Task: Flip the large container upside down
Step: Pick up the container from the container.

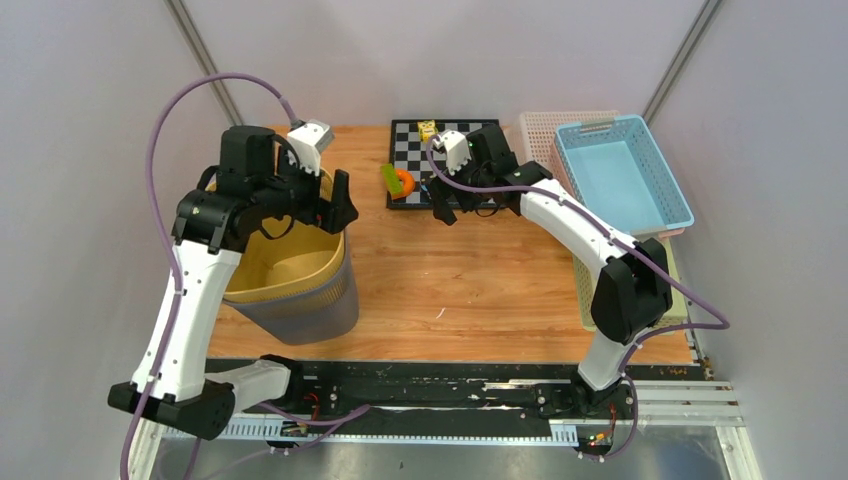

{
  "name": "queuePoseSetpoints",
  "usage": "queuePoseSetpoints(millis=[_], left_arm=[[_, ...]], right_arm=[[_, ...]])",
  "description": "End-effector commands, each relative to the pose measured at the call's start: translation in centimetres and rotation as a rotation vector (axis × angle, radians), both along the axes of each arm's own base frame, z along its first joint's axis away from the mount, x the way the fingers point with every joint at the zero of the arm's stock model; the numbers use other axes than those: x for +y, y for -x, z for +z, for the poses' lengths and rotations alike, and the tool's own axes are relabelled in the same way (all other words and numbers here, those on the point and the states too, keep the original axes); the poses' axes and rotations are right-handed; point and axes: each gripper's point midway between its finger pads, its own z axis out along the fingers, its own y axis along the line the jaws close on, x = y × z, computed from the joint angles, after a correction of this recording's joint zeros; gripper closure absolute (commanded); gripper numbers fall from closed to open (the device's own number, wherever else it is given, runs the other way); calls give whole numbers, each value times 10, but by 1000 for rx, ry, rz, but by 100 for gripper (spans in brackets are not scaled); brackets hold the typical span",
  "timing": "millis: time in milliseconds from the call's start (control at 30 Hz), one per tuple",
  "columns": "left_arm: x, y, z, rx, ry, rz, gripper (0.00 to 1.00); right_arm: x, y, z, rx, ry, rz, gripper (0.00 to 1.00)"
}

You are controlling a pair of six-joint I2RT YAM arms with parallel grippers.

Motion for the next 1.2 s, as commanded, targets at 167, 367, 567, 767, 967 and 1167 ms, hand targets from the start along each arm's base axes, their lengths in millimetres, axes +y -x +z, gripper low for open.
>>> queuePoseSetpoints(millis=[167, 367, 567, 767, 967, 1167], left_arm=[[6, -6, -10, 9, -80, 32, 31], [17, -5, -7, -21, -144, 50, 51], [26, -1, -9, -20, -220, 37, 59], [36, 3, -11, -47, -328, 1, 60], [67, -3, -10, -114, -495, 62, 60], [81, -9, -19, -86, -575, 105, 49]], right_arm=[[-4, 0, -10, -3, 25, 7, 0], [-2, 1, -7, -4, 18, 11, 0], [-2, 2, -4, -6, 10, 12, 0], [-3, 3, -2, -9, 6, 11, 0], [-2, 4, 0, -11, 0, 15, 0], [-2, 6, 1, -12, -6, 17, 0]])
